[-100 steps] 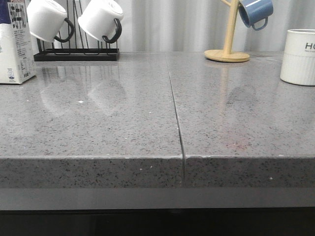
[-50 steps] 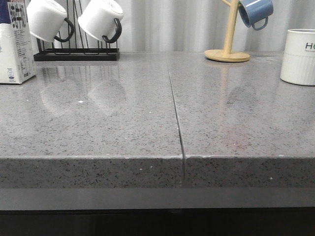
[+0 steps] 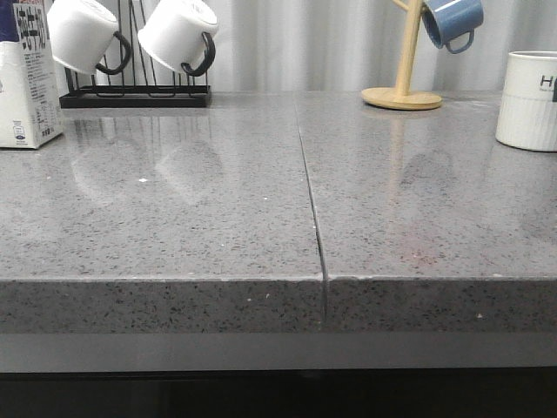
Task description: Place milk next to cup
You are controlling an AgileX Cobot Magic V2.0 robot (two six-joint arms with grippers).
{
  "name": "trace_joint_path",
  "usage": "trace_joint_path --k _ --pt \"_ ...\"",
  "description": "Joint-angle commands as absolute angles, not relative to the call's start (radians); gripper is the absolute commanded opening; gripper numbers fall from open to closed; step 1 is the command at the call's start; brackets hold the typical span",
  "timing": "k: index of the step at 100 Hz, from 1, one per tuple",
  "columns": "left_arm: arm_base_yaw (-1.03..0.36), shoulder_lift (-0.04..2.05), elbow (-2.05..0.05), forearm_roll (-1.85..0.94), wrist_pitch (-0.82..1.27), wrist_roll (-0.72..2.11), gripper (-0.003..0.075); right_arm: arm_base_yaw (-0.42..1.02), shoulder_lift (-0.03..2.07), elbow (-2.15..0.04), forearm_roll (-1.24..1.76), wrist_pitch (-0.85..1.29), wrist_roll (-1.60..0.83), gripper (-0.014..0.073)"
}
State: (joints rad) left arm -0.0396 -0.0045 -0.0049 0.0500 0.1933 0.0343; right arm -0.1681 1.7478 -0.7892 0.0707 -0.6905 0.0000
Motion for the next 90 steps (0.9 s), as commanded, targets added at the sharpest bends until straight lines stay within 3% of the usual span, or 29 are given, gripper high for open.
trace_joint_path --k 1,11,40,63,90 --pt "-0.036 -0.034 0.040 0.050 0.117 0.032 -0.0021 -0.175 1.723 -0.837 0.057 -0.767 0.000 0.0113" --pt "-0.036 -0.034 0.040 0.050 0.117 0.032 -0.0021 -0.175 1.723 -0.839 0.057 -0.757 0.000 -0.0071" --pt "-0.036 -0.034 0.040 0.050 0.117 0.032 -0.0020 -0.108 1.656 -0.839 0.000 -0.676 0.012 -0.0066" --pt "-0.036 -0.034 0.040 0.050 0.117 0.032 -0.0021 0.079 1.546 -0.839 0.000 -0.650 0.106 -0.0066" --pt "-0.036 -0.034 0.040 0.050 0.117 0.032 -0.0021 0.334 1.567 -0.839 0.000 -0.678 0.107 -0.0066"
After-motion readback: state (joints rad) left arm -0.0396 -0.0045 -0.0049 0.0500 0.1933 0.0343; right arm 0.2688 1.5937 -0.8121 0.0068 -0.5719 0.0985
